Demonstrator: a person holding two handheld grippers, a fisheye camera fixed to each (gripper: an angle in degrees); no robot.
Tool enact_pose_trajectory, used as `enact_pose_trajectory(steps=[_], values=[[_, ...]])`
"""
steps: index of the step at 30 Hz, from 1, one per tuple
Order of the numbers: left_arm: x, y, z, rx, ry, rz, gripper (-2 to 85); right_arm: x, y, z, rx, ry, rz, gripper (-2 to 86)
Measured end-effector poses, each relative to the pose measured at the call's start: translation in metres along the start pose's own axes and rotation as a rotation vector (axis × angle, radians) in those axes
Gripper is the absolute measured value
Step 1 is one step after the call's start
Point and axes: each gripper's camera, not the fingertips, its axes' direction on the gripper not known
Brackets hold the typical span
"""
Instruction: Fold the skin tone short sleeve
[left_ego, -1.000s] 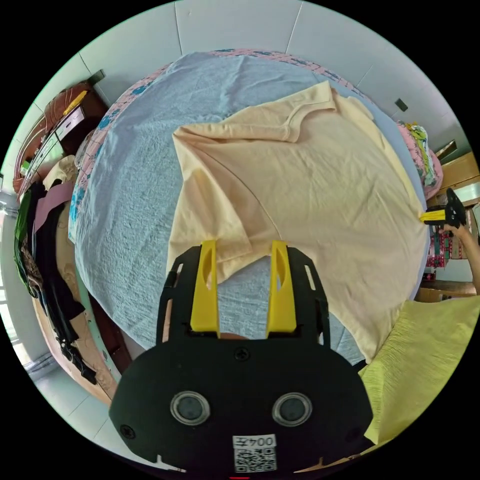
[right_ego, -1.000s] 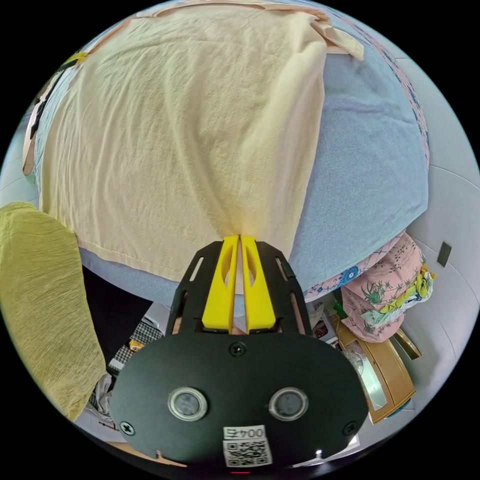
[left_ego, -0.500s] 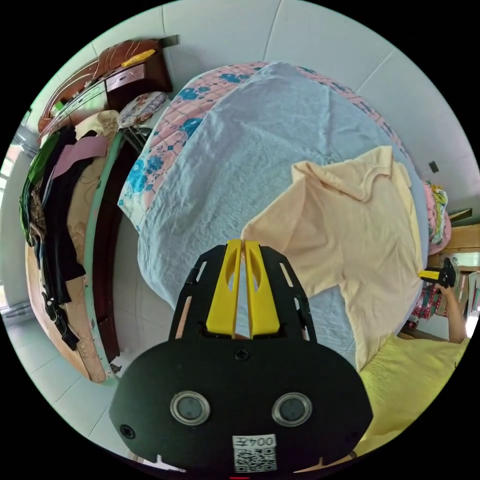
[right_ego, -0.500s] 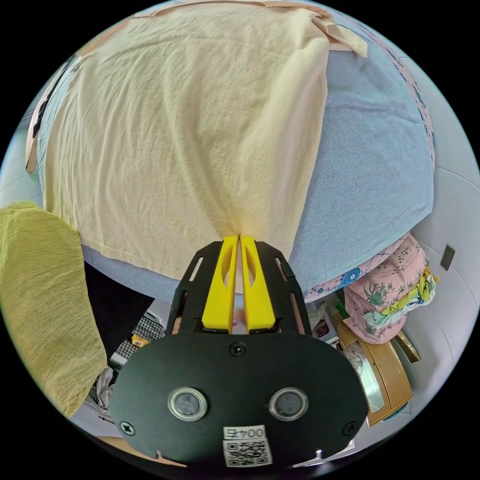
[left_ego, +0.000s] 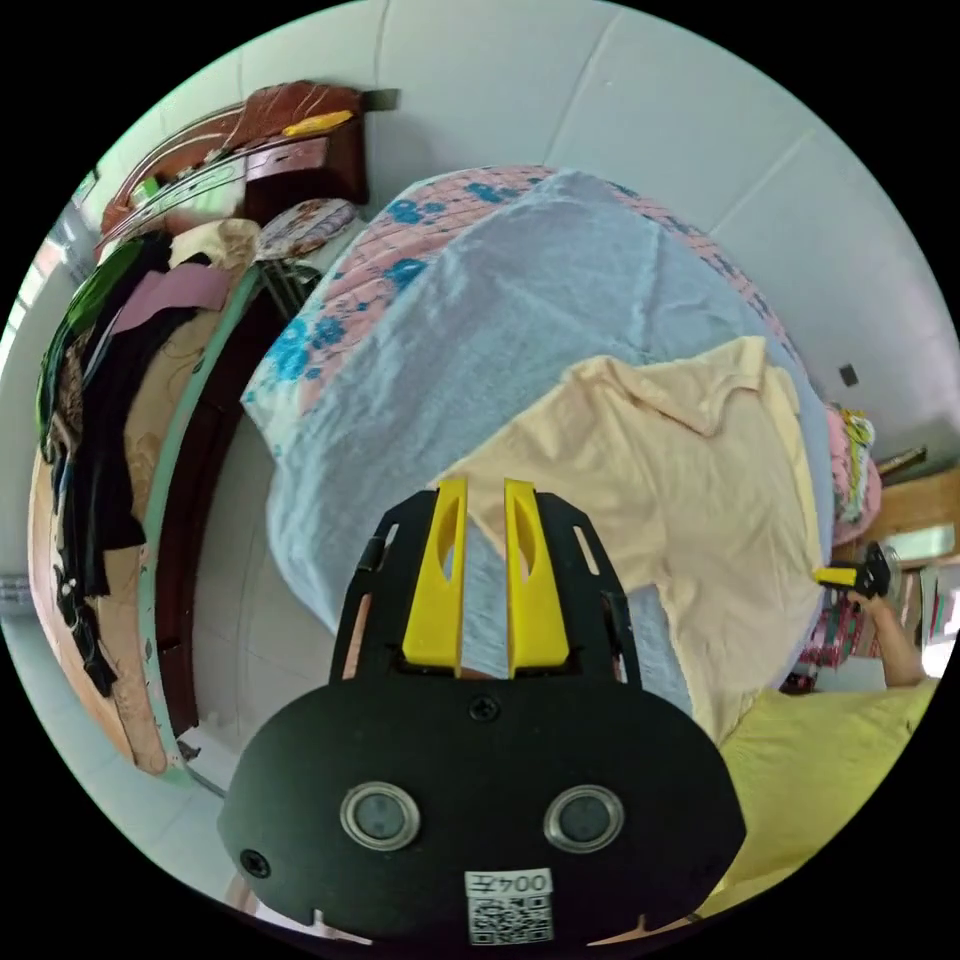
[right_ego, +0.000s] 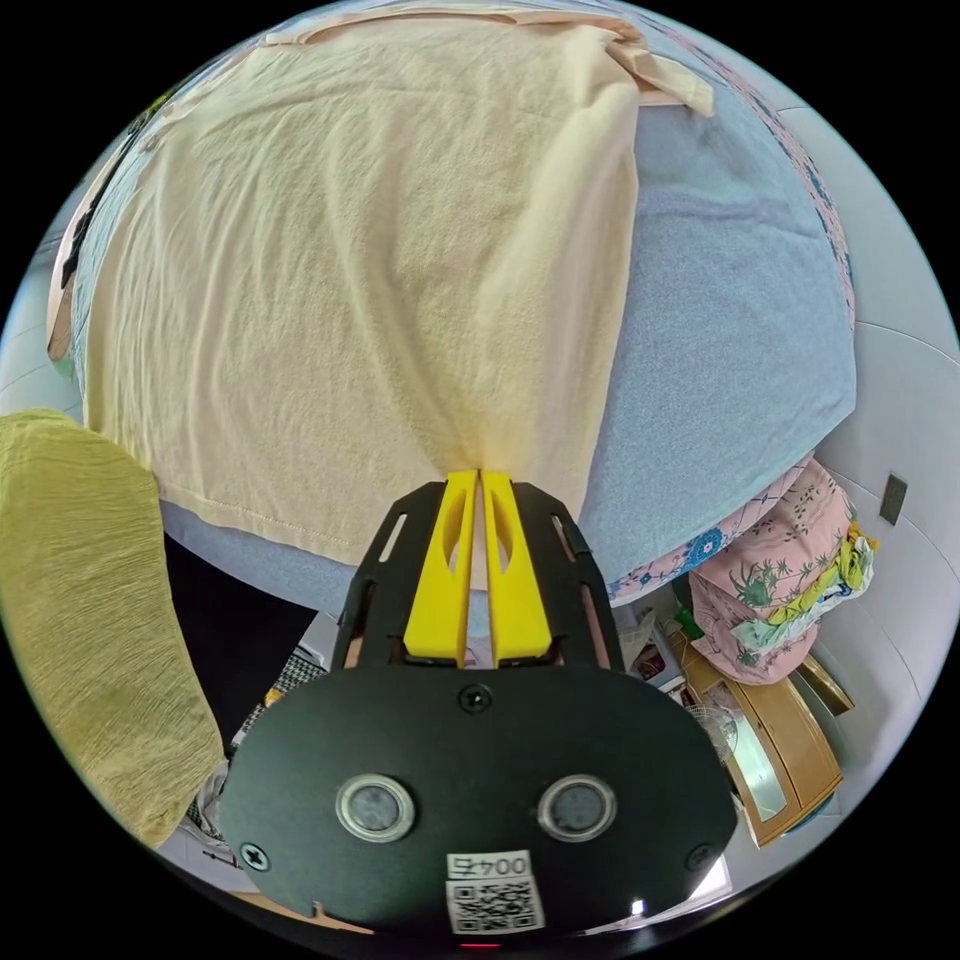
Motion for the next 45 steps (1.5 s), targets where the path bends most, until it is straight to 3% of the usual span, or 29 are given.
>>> enact_pose_trajectory(steps=[4,10,17,19,22,27,33,36,45], values=[[0.140,0.027,0.035,-0.072,0.120,0.278,6.1,0.014,0.011,0.002,0.009,-0.023,0.003,-0.3],[0.286,0.057,0.099,-0.166,0.239,0.385,5.6,0.036,0.030,0.008,0.036,-0.062,-0.020,0.3],[0.359,0.071,0.137,-0.214,0.048,0.348,3.4,0.056,0.057,0.013,0.078,-0.055,-0.219,6.1],[0.371,0.070,0.140,-0.225,0.036,0.281,2.5,0.077,0.067,-0.013,0.255,-0.131,-0.288,12.3],[0.391,0.068,0.145,-0.239,-0.017,0.235,1.9,0.121,0.064,-0.056,0.591,-0.219,-0.319,13.0],[0.431,0.061,0.152,-0.293,-0.115,0.167,1.9,0.186,-0.013,-0.092,0.777,-0.357,-0.250,9.2],[0.470,0.055,0.160,-0.333,-0.196,0.101,2.1,0.226,-0.113,-0.089,0.734,-0.611,-0.002,13.7],[0.479,0.055,0.161,-0.324,-0.176,0.065,2.2,0.233,-0.133,-0.081,0.737,-0.614,0.097,14.5],[0.512,0.049,0.167,-0.360,-0.148,0.087,4.3,0.246,-0.155,-0.090,0.592,-0.542,0.056,2.0]])
